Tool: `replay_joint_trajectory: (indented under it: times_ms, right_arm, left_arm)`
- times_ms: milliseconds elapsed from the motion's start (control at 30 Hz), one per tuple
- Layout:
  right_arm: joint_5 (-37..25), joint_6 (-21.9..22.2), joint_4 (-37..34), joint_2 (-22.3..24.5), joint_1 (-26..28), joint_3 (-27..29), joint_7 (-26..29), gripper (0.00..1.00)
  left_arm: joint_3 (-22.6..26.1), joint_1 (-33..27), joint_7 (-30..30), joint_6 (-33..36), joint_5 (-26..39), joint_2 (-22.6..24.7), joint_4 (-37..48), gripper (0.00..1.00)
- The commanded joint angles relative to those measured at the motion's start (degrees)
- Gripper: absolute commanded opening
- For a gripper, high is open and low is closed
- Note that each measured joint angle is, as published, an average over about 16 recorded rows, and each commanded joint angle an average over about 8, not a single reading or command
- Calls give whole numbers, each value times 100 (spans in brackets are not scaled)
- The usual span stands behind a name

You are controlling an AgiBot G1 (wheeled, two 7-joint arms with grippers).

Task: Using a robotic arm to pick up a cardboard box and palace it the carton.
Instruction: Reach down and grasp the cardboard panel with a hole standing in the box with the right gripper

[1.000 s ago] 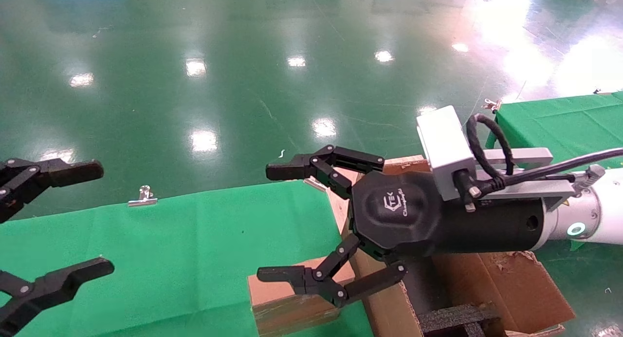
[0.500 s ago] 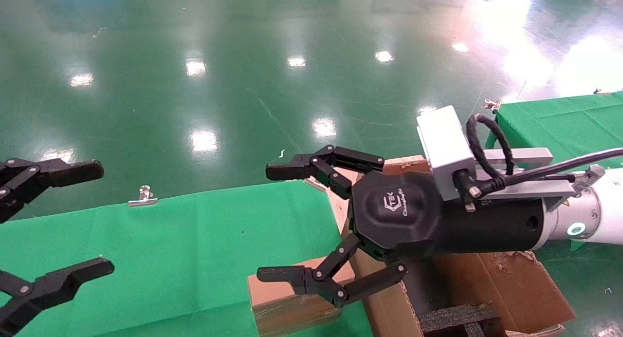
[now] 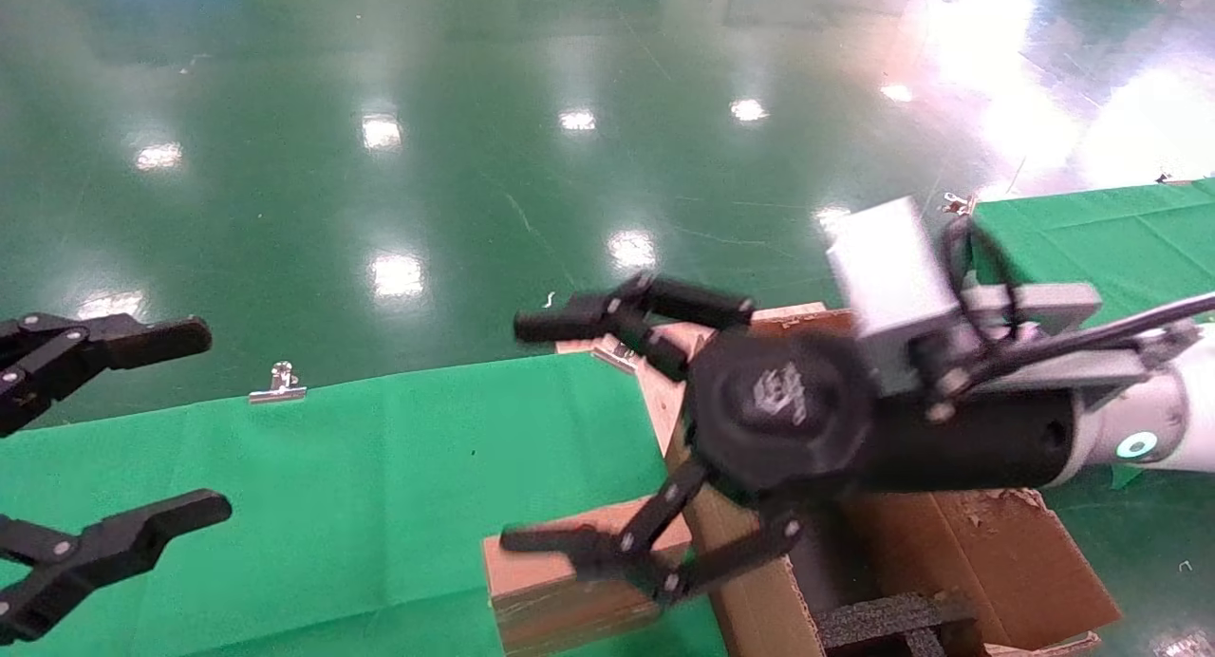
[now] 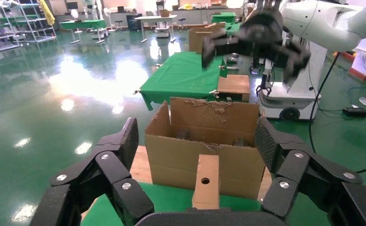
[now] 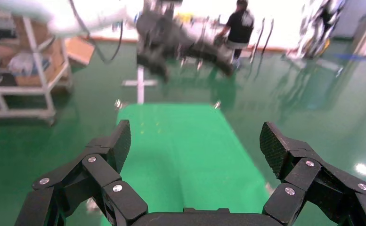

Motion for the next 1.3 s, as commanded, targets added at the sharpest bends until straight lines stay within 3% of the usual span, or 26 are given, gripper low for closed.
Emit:
replay_joint_trajectory:
  times_ms: [33, 633, 1300]
  right_arm:
    - [-187, -12, 22, -9, 77, -93, 37, 100]
    - [-2775, -166, -528, -827, 1303, -1370, 377, 100]
    - [-4511, -372, -912, -1627, 2105, -2440, 305, 100]
  left_arm:
    - [0, 0, 0, 0, 0, 0, 0, 0]
    - [0, 0, 0, 0, 0, 0, 0, 0]
    - [0, 0, 0, 0, 0, 0, 0, 0]
